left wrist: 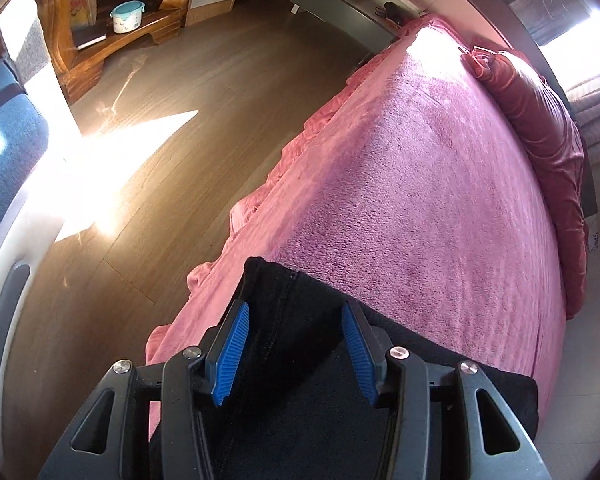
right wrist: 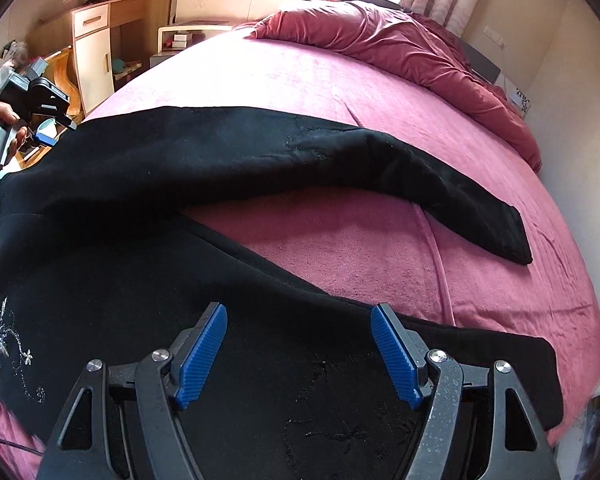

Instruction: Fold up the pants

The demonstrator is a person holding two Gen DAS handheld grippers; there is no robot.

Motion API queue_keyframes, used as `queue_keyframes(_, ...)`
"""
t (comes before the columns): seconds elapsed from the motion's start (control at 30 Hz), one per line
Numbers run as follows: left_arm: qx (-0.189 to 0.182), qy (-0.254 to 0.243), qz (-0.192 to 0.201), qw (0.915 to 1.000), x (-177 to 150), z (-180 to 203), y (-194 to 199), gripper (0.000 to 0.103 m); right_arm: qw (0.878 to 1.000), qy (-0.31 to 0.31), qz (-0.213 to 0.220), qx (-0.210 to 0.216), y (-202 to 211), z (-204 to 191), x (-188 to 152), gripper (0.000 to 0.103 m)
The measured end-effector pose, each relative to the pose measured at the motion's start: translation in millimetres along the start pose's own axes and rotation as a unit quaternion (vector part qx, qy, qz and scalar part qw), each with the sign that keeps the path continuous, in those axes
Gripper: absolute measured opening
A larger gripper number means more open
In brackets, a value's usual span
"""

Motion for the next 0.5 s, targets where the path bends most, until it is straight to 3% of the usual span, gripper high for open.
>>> queue_keyframes(0.07,0.011,-0.02,0.017,0.9996,-3,3,2,0.026,1.0,-0.005,-0.007,0.003,-1,2,-3,0.075)
queue_keyframes(0.1,0.019,-0.034,0.022,0.999,-5,6,5,0.013,1.0,-0.008,-0.011,0.005,-2,3,-4,0.075)
queue_keyframes(0.23,-0.013,-0.073,0.085,0.9936,-14,18,42,0.007,0.999,-0.033,-0.029,0.017,-5,14,-9,0.075)
queue_keyframes(0.33,-0.085,-0.105,0.122,0.9832,-33,29,86,0.007,0.997,-0.06,-0.039,0.03,-9,28,-9,0.075)
queue_keyframes(0.5,-0.206,-0.177,0.16,0.9491,-96,36,165,0.006,0.985,-0.148,-0.046,0.081,-12,66,-1,0.074)
Point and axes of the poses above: each gripper's, at about its wrist camera, not at the fingertips, and y roughly against the way its jaws point, z to its right, x to its top, the point moved 2 cm from there along -y, roughly the way its jaws point, and after that the axes turned 2 degrees about -y, right-handed, at the moved point
